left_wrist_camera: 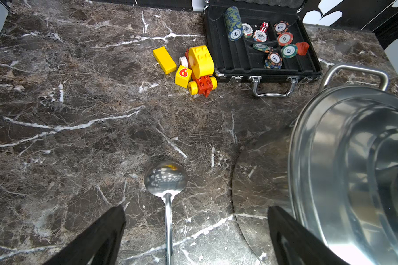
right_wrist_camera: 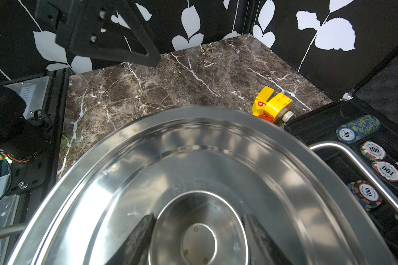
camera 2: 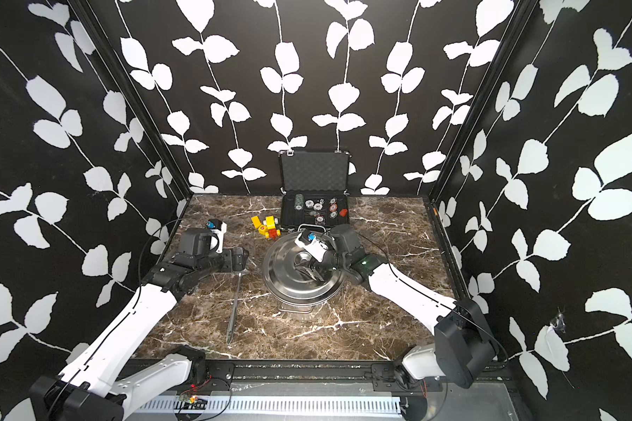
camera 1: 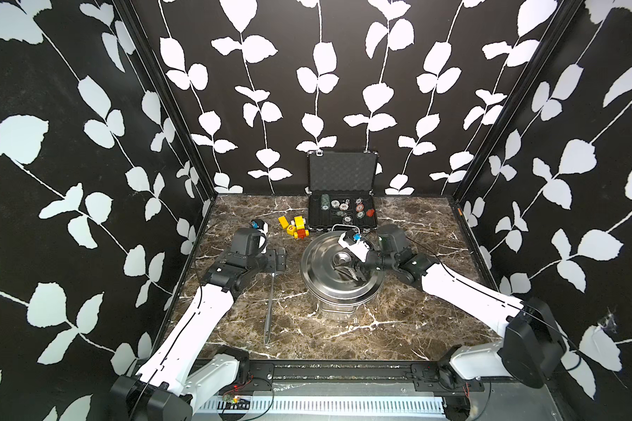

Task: Stir the soup with a spoon
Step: Pick up the lid from the pan.

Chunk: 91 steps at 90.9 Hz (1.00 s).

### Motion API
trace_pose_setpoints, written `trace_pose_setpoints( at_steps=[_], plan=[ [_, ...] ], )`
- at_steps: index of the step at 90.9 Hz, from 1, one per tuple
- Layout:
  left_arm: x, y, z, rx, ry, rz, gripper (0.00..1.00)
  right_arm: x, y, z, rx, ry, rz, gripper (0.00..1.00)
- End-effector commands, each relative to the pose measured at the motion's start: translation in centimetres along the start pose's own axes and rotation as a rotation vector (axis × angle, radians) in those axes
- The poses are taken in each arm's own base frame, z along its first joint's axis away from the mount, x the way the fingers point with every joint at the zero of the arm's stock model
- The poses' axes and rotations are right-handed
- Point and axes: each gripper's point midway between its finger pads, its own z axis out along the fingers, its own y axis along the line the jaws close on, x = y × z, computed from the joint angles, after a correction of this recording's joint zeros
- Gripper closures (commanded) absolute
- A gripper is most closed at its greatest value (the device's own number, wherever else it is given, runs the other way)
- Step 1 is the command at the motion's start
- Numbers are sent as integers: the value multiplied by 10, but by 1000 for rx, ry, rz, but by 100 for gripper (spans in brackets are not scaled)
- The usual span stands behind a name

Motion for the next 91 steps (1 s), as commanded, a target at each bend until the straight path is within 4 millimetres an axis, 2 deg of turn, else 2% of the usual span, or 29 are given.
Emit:
trace_pose_setpoints(
  at_steps=[1, 15, 39, 48, 61, 63, 77, 91],
  plan=[
    [-2, 0, -3, 0, -19, 10, 1, 13, 9, 1, -17, 60, -2, 60],
    [-1, 0, -3, 1, -16, 9, 1, 10, 8, -1, -12, 108, 18, 45],
    [0, 1, -4, -3, -20, 12, 1, 14, 16, -13, 4, 259, 43, 35],
    [-1, 1, -3, -3, -20, 12, 1, 17, 18, -18, 15, 321, 54, 27],
    [-1, -1, -1, 6, -21, 11, 1, 13, 14, -22, 55, 383, 82, 25],
    [-1, -1, 0, 6, -20, 11, 1, 5, 12, -24, 63, 376, 82, 25],
    [0, 0, -1, 4, -22, 13, 1, -3, 15, -26, 61, 455, 106, 26],
    [2, 1, -1, -2, -20, 19, 1, 0, 13, -24, 104, 583, 102, 21]
  ],
)
